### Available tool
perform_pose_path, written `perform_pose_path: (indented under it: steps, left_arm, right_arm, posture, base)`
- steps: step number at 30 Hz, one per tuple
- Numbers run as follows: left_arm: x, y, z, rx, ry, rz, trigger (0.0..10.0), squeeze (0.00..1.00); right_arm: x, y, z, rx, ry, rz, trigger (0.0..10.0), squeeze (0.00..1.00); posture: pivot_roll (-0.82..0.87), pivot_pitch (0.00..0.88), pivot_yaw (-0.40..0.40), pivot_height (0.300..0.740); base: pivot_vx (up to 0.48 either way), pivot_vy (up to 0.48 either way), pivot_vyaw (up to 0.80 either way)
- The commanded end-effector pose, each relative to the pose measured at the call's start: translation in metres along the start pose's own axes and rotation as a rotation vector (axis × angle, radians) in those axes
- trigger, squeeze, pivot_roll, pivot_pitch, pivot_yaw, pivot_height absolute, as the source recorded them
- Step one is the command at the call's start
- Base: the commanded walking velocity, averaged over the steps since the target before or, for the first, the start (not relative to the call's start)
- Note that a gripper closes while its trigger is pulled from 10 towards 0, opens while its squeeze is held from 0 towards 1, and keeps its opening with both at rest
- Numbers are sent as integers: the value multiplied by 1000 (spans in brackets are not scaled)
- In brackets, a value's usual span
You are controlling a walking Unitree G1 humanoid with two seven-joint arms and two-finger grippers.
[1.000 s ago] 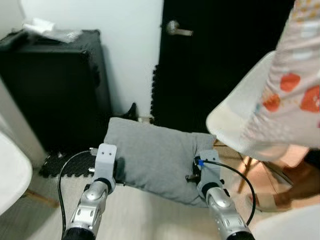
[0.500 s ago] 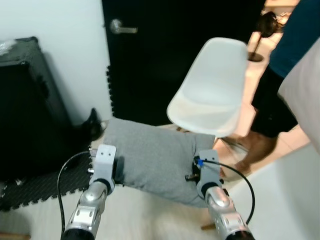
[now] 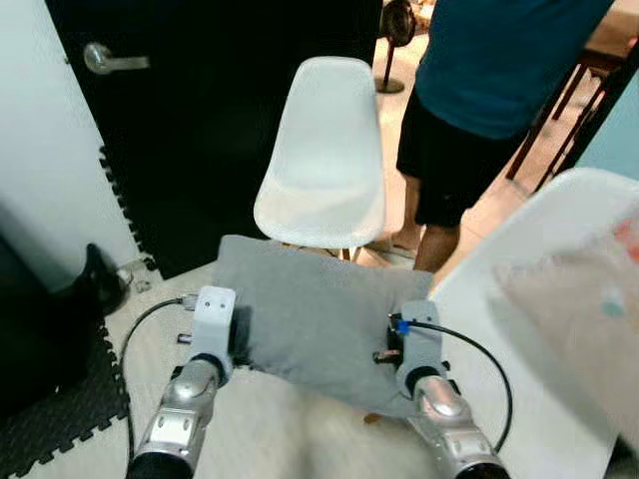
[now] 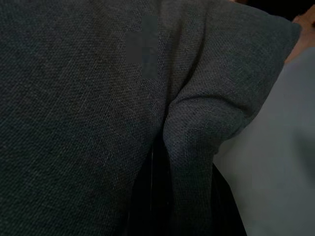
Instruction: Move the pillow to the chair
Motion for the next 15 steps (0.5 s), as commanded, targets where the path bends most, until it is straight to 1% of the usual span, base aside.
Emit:
perform_pose_path:
  steps: [1, 15]
  left_arm:
    - [0, 3, 0, -23, -2, -5, 10000, 0]
    - [-1, 5, 0, -34, -8, -12, 10000, 0]
  right_arm:
    - [11, 4, 0, -29, 45, -13, 10000, 0]
    - [12, 8, 2, -35, 51, -18, 10000, 0]
  posture:
    - [-29, 89, -19, 740]
    - [-31, 85, -23, 740]
  base:
    - [0, 0, 0]
    - [0, 0, 0]
Point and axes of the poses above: a point about 5 cm out from each wrist's last joint towards the gripper, its own z axis pointing out of the wrist towards the gripper, its own y axis along the axis of the wrist's last joint, x = y × z, the point moved 2 cm from there along z, pointing out of the wrist towards the gripper, and after that the axes turned 4 degrees about -z, right-handed, at the moved point
